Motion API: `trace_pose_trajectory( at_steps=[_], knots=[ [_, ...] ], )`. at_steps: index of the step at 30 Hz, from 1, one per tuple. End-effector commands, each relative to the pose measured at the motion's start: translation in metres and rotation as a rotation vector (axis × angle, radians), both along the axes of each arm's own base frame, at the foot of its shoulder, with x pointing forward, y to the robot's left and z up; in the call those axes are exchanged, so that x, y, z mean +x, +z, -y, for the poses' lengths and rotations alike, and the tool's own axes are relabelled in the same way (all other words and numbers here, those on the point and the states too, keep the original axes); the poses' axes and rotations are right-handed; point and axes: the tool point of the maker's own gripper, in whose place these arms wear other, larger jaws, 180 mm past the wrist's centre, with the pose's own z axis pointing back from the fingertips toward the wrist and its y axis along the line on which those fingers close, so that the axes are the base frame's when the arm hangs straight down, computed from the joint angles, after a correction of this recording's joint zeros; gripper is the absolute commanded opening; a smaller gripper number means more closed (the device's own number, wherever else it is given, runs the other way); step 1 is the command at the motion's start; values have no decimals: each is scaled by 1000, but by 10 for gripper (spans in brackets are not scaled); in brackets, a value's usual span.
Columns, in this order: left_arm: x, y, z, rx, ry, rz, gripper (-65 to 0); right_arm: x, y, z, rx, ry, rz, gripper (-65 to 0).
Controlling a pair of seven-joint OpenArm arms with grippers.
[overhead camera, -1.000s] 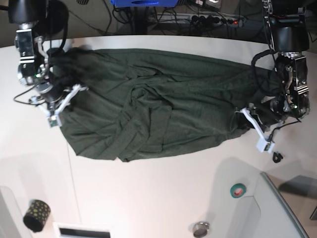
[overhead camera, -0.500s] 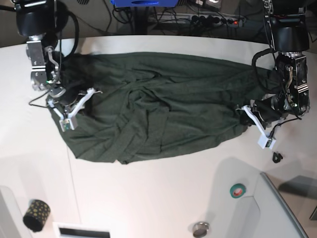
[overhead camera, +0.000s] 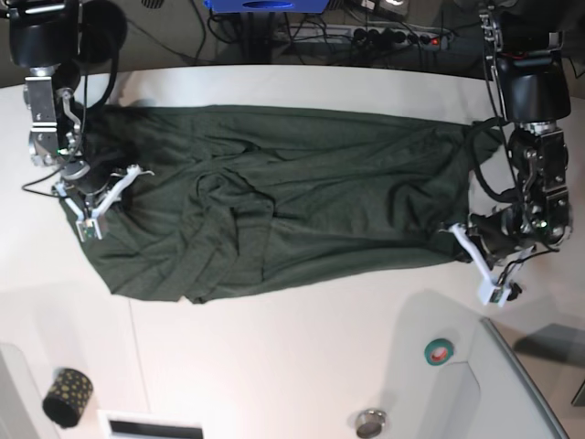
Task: Layout the t-shirt on the table in an organized manner, then fold the t-shirt properly
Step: 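Drag the held shirt edge with the left gripper away from the right gripper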
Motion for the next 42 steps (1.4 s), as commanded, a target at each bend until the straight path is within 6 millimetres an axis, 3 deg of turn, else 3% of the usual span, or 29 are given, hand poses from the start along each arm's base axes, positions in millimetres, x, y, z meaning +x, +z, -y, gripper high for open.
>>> trace_pose_trajectory(
  at_steps=[1, 11, 17, 22, 32, 35, 42],
  knots=[
    [17, 17, -2, 8, -2, 58, -650, -21, -16, 15, -67, -6, -110, -648],
    [48, 35, 2, 46, -8, 134, -650, -21, -13, 31, -98, -6, -110, -648],
    [76, 35, -9, 97, 75, 227, -650, -21, -13, 32, -101, -5, -110, -648],
    [105, 41, 2, 81, 74, 269, -650, -21, -14, 30, -100, 0, -111, -648],
    [154, 77, 27, 125, 66, 395, -650, -21, -13, 31, -101, 0, -111, -648],
    [158, 71, 42, 164, 2, 400, -650, -21, -13, 31, -101, 0, -111, -648],
    [152, 37, 48, 209, -10, 366, -650, -18, -11, 32, -101, -4, -103, -648]
  ],
)
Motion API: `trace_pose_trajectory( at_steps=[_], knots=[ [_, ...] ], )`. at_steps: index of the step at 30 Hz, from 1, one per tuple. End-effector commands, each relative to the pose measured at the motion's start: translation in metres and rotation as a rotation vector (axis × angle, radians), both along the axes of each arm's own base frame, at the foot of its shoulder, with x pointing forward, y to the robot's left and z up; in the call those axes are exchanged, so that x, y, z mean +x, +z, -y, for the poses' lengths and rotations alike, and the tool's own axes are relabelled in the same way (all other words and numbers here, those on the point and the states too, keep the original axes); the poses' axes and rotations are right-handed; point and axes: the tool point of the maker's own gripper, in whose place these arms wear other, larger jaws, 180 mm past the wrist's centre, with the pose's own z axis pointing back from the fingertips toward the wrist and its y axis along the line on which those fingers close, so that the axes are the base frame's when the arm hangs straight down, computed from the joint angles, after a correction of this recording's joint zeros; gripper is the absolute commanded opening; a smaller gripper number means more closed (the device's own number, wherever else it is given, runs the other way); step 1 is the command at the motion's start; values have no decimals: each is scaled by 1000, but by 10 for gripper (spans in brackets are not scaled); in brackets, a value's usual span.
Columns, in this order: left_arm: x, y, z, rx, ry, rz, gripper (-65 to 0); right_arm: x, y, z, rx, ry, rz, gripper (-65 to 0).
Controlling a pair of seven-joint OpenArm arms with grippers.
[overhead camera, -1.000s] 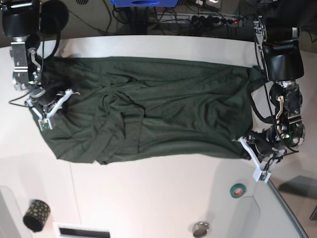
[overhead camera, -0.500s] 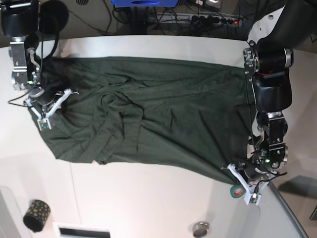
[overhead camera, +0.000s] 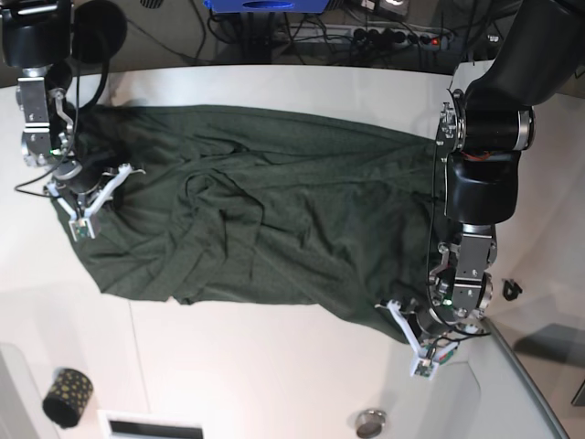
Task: Layout the t-shirt on the table in an organized manner, then fold the t-shirt properly
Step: 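Drag the held shirt edge with the left gripper away from the right gripper, then lift both held shirt corners and pull them toward the robot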
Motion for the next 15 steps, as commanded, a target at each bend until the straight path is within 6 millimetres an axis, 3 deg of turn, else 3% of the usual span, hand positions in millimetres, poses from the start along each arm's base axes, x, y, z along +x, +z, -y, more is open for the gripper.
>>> trace_pose_trajectory(
  at_steps=[1, 7, 12, 15],
  knots=[
    [19, 26, -5, -1, 5, 82, -650, -15, -11, 16, -69, -5, -91, -648],
    [14, 15, -7, -4, 8, 64, -650, -13, -10, 16, -69, -4, -86, -648],
    [16, 23, -30, 40, 87, 95, -650, -13, -10, 16, -69, -4, -86, -648],
    [16, 24, -33, 40, 97, 99, -650, -15, -11, 16, -69, -4, -89, -648]
  ],
)
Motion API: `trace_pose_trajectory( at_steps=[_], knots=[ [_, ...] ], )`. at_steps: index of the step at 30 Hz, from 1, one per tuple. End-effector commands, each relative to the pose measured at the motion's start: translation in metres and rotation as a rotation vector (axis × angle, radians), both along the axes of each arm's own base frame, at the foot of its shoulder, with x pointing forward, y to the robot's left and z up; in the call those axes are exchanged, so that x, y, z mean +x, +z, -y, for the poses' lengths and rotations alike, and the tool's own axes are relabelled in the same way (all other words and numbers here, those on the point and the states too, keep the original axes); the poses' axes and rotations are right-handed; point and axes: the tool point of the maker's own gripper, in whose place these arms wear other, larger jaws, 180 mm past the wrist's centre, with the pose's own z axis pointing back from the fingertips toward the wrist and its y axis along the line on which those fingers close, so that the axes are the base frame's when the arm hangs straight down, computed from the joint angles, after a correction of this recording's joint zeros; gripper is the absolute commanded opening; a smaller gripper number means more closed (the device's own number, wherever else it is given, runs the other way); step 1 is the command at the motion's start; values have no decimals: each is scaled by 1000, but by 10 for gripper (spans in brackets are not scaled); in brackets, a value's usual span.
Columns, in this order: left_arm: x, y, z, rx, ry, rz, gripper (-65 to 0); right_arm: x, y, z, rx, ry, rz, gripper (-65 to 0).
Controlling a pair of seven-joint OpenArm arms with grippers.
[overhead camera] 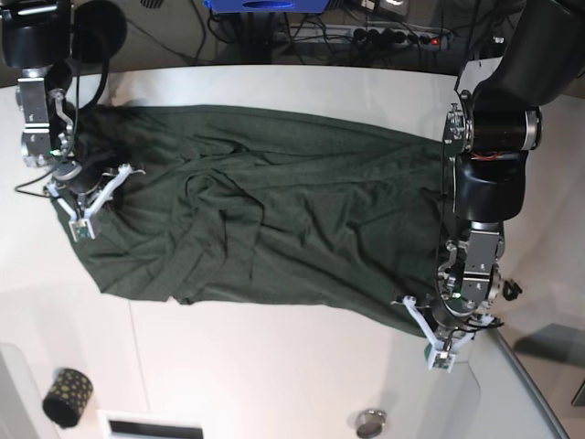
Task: Layout the t-shirt on the table in an organized manner, then fold the t-shirt properly
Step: 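Lift both held shirt corners and pull them toward the robot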
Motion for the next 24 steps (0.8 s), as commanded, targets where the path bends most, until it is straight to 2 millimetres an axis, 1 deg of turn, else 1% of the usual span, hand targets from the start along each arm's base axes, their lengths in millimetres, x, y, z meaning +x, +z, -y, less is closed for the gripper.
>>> trace_pose_trajectory(
  at_steps=[1, 2, 6, 8, 9, 11, 12, 14, 15, 17, 18, 19, 20, 21, 22, 24],
  knots=[
    [20, 29, -2, 10, 1, 83, -650, -16, -11, 16, -67, -4, -85, -648],
    [22, 32, -2, 11, 2, 88, -635, -16, -11, 16, -67, -4, -87, -648],
    [28, 40, -2, 4, 4, 105, -370, -17, -12, 14, -65, 0, -89, -648],
    [29, 41, -2, 4, 4, 108, -206, -17, -12, 13, -64, 0, -89, -648],
    [29, 42, -2, 3, 5, 110, -135, -17, -12, 13, -62, 0, -89, -648],
    [34, 49, -1, -1, 5, 124, -25, -17, -12, 13, -62, 0, -89, -648],
    [34, 49, 0, -2, 4, 126, 0, -17, -12, 13, -62, 0, -89, -648],
    [36, 54, 3, -14, 5, 140, 0, -17, -12, 13, -62, 0, -88, -648],
    [39, 63, 5, -40, 10, 168, 0, -14, -8, 11, -62, 4, -76, -648],
    [27, 62, 10, -103, 26, 184, -5, -5, 3, 10, -65, 12, -38, -648],
    [21, 67, 13, -132, 30, 197, -31, -5, 6, 9, -66, 15, -28, -648],
    [10, 68, 17, -158, 32, 194, -79, -2, 14, 7, -68, 23, -4, -648],
    [-6, 64, 16, -171, 32, 184, -143, 3, 22, 4, -69, 31, 24, -648],
    [-21, 62, 19, -185, 25, 178, -227, 6, 32, 4, -71, 32, 55, -648],
    [-33, 60, 25, -202, 16, 178, -306, 5, 39, 8, -74, 22, 72, -648],
    [-66, 48, 23, -189, -1, 158, -523, 8, 56, 9, -73, 9, 123, -648]
  ],
)
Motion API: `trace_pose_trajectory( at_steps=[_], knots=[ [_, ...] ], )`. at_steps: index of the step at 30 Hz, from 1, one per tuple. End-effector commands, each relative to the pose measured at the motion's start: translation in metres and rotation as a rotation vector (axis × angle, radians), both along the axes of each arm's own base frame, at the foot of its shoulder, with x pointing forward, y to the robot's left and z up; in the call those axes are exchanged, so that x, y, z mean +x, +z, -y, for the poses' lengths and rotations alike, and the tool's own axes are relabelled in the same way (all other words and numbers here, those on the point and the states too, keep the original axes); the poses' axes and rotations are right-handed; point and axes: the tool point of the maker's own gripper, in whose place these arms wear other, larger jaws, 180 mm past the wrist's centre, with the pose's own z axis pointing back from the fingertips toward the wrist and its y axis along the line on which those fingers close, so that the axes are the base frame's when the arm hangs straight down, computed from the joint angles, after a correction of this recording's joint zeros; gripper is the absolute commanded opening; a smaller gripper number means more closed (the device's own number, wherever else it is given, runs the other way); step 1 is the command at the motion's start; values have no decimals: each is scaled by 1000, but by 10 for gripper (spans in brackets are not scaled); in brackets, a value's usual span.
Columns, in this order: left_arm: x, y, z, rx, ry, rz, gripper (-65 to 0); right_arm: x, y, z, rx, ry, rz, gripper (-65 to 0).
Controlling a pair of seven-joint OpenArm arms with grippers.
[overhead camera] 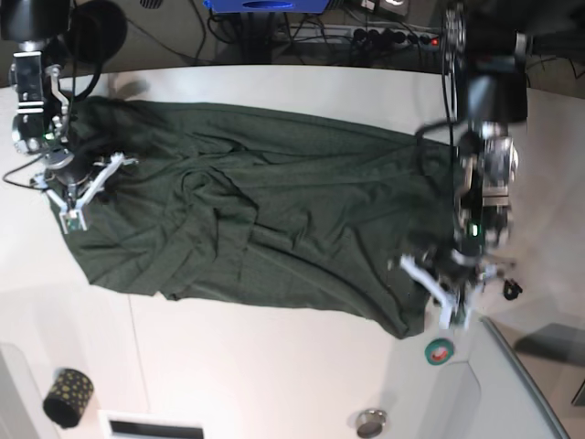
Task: Layout the t-shirt on the table in an organized manner, then fold the t-shirt properly
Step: 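Lift both held shirt corners and pull them toward the robot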
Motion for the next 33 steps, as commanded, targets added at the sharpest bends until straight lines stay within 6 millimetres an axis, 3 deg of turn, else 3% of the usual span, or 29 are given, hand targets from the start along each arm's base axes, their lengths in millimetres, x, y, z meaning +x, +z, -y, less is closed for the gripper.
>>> trace_pose_trajectory(
  at_steps=[1, 2, 7, 12, 19, 25, 33],
  knots=[
    [6, 24, -3, 3, -2, 81, -625, 14, 21, 5, -11, 4, 72, -648],
    [-5, 18, -6, 7, 0, 67, -650, 11, 23, 4, -11, 7, 77, -648],
    [-52, -11, -34, 1, 83, -7, -650, -5, 20, -2, -9, 23, 62, -648],
    [-80, -44, -43, 5, 100, -87, -650, -25, 7, -12, 22, 8, 24, -648],
    [-108, -77, -49, -2, 113, -117, -650, -35, -1, -13, 27, 5, -2, -648],
    [-140, -97, -50, 2, 117, -186, -650, -54, -28, -7, 31, -20, -88, -648],
    [-192, -107, -87, 16, 231, -249, -650, -76, -43, -4, 31, -30, -147, -648]
  ],
)
